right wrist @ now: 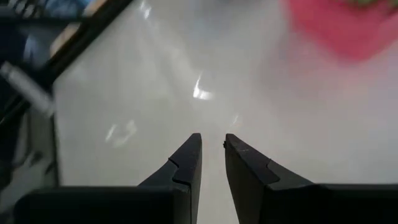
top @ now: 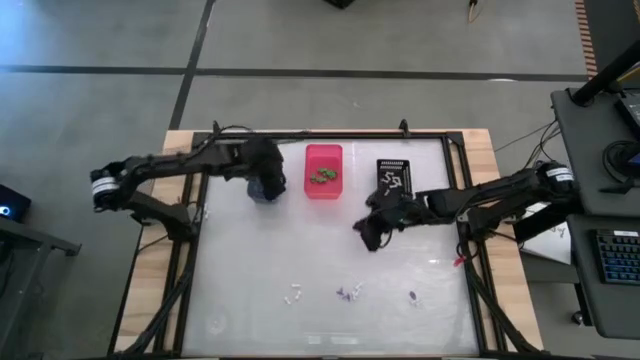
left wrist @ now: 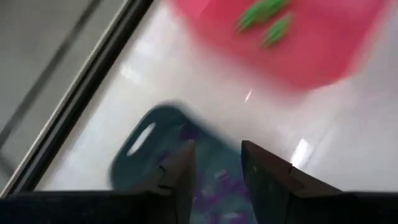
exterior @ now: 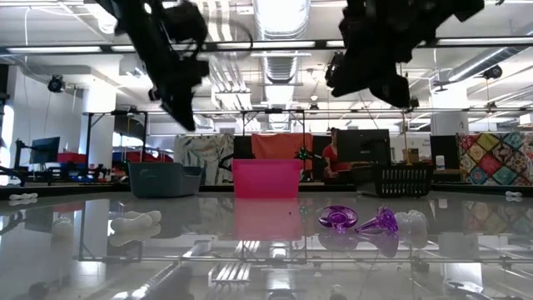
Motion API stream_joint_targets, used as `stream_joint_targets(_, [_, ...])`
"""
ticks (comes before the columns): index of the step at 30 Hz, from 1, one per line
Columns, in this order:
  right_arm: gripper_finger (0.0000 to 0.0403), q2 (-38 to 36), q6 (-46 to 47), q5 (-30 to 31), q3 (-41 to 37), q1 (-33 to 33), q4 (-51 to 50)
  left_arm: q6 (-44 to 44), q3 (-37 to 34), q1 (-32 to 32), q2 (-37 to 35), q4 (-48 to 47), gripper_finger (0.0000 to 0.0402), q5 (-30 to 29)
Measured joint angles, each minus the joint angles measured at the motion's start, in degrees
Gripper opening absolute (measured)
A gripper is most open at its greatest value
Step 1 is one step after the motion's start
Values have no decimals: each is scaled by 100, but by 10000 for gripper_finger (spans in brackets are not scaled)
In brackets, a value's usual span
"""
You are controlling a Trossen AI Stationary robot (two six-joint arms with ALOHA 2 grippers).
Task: Sort Halloween decoration
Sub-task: Put the white bone toy into the black bin
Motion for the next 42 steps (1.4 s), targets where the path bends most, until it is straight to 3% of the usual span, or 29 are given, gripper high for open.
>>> stream_joint_targets(3, [61,449,381,-281,437,314,-554,-58,-176,-593,-378,387,112,7])
stream_joint_targets(9, [61,1651,678,-496,1818,857,-2700,-29,-639,-1635,-952,1398,112,9])
stream_joint_targets(15, [61,2764,-1433,-540,2877,1410,-4180,-24,-1115,-2241,-1299,2320,112,-6])
stream_joint_targets(18, [60,3160,-2384,-570,3037,1711,-4229,-24,-1304,-2399,-1417,2609,112,-10])
stream_joint_targets(21, [58,3473,-2719,-469,3135,1900,-4194,-46,-1370,-2503,-1480,2640,112,-12])
stream_joint_targets(36, [54,3758,-3169,274,3203,2066,-3614,-62,-1447,-2568,-1409,2754,112,-12])
stream_joint_targets(42, [54,3758,-3588,289,3200,2064,-3613,-66,-1456,-2568,-1388,2762,112,-10])
